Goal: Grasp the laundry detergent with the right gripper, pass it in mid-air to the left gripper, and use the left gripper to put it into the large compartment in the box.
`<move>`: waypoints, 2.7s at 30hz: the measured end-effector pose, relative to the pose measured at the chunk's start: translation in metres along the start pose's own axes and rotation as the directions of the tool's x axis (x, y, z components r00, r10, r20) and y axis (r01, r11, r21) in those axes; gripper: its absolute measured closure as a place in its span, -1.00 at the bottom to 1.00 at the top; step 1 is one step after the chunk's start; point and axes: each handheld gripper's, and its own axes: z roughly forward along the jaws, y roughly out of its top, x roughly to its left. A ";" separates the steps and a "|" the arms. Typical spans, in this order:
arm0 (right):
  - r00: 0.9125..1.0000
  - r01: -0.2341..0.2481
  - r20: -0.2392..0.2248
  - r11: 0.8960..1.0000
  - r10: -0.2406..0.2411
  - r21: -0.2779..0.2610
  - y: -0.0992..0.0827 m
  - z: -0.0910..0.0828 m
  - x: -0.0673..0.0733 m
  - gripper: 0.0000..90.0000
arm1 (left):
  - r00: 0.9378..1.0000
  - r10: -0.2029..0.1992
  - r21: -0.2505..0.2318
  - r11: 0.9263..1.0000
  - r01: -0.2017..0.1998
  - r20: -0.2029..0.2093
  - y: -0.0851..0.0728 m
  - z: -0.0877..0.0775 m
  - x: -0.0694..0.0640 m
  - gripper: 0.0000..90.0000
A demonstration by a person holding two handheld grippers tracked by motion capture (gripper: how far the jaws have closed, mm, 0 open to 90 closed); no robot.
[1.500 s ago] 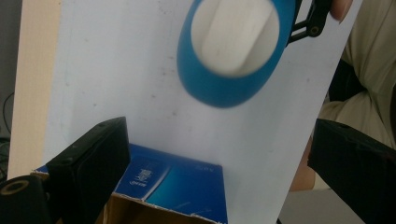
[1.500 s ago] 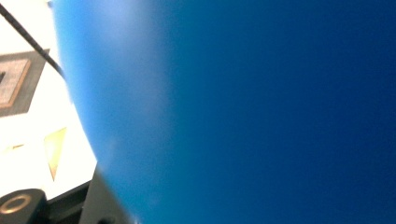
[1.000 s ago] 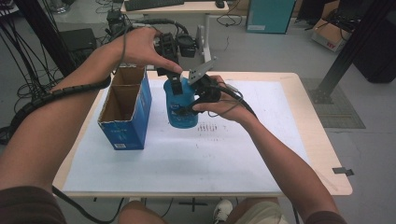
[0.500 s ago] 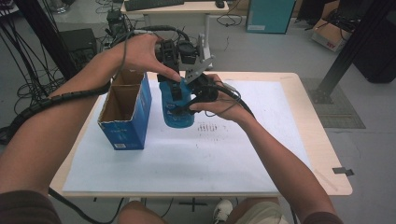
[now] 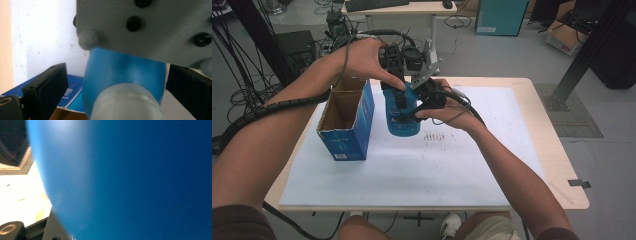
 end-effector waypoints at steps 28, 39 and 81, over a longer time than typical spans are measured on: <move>1.000 0.020 0.009 1.000 -0.019 -0.013 -0.003 -0.003 -0.002 -0.02 | 1.000 0.010 -0.001 1.000 -0.010 0.004 0.002 0.005 -0.003 -0.90; 1.000 0.024 0.008 0.999 -0.024 -0.021 -0.005 -0.005 -0.003 -0.02 | 1.000 0.021 -0.006 1.000 -0.021 0.004 0.003 0.003 -0.002 -0.90; 1.000 0.029 0.006 0.999 -0.029 -0.037 -0.006 -0.006 -0.003 -0.03 | 0.999 -0.046 -0.074 0.996 0.046 -0.001 0.007 0.005 -0.010 -0.89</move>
